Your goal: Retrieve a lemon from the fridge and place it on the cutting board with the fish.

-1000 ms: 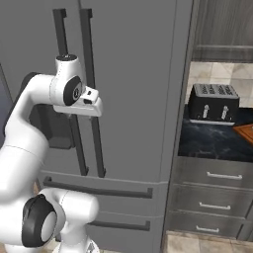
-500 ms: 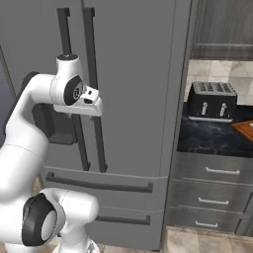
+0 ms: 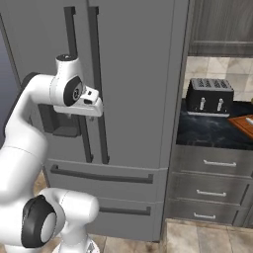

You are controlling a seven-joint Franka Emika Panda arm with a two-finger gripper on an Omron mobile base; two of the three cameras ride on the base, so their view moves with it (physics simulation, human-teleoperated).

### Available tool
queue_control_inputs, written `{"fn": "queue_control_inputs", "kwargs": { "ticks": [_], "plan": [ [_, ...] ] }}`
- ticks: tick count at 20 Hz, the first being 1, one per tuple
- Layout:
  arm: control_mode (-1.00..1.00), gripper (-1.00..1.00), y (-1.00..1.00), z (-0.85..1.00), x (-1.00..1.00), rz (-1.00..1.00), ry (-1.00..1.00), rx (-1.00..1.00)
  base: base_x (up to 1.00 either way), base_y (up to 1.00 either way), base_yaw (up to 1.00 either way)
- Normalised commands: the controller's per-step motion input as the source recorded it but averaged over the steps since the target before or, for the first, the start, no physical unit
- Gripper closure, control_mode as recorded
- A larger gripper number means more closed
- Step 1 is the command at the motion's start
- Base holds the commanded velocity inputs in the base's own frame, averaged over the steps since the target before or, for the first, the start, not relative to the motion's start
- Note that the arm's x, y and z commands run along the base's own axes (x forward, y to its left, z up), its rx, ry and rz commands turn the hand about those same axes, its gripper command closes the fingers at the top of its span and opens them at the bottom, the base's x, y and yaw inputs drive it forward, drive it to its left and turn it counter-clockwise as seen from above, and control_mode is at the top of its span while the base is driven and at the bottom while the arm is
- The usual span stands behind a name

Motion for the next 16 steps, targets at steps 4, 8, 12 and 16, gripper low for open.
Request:
{"fn": "queue_control_inputs", "kwargs": {
  "ticks": [4,8,12,16],
  "plan": [
    [-1.0,-1.0,0.0,0.0,0.0,0.0,0.0,0.0,0.0,0.0,0.0],
    [-1.0,-1.0,-0.03,-0.01,0.05,0.0,-0.03,0.0,0.0,0.0,0.0],
    [-1.0,-1.0,-0.09,-0.12,0.36,0.0,-0.2,0.0,0.0,0.0,0.0],
    [-1.0,-1.0,0.0,0.0,0.34,0.0,-0.13,0.0,0.0,0.0,0.0]
  ]
}}
